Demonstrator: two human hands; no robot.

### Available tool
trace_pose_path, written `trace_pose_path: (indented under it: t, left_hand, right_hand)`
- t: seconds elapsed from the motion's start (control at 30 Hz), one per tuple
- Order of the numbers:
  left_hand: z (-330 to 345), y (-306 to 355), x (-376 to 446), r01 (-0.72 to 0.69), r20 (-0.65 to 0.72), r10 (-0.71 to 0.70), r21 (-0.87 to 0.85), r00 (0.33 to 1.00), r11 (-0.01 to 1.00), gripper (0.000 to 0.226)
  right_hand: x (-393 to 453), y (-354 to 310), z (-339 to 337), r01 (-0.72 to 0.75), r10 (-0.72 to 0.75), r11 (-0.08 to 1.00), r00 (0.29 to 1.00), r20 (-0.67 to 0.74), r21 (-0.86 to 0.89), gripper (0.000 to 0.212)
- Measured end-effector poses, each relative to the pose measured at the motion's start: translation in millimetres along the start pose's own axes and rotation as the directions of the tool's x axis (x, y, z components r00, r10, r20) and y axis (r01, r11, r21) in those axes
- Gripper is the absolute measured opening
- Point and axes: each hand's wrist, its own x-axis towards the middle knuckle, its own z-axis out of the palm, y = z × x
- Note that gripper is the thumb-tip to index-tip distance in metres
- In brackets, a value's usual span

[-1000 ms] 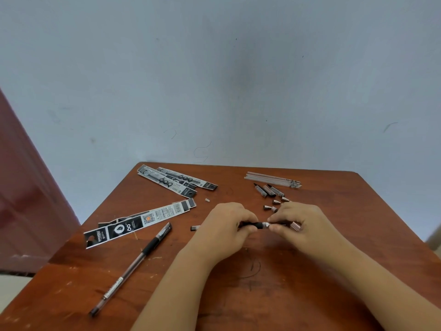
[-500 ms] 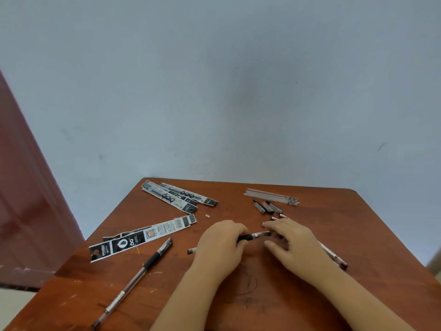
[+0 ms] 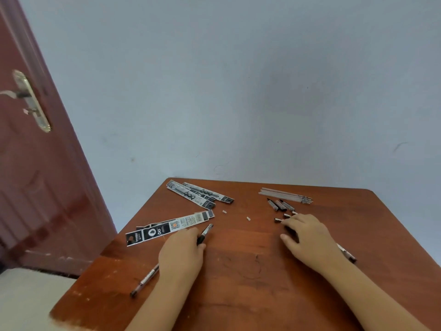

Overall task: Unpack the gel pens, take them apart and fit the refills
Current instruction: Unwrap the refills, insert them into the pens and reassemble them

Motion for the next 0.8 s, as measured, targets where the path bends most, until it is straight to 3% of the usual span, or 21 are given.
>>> trace_pose_path:
  t: [0.27, 0.53, 0.8]
  left_hand:
    - [-2.7, -6.8, -8.5, -0.009, 0.01, 0.008, 0.114, 1.0, 0.993, 0.024]
    - [-3.4, -6.6, -10.4, -0.019, 0.026, 0.017, 0.114, 1.0, 0.993, 0.026]
    - [-1.7, 16.1, -10.2, -0.08, 0.011, 0.079, 0.107, 0.997, 0.991, 0.028]
  right_hand:
    - [-2.0, -1.6, -0.9, -0.038, 0.038, 0.999, 0.999, 0.008, -0.014, 0.038]
    - [-1.4, 0.7, -1.5, -0.059, 0.059, 0.998, 0.998, -0.014, 0.014, 0.035]
    - [1.9, 8.2, -12.1, -0.187, 0.184, 0.982, 0.98, -0.076, -0.028, 0.029]
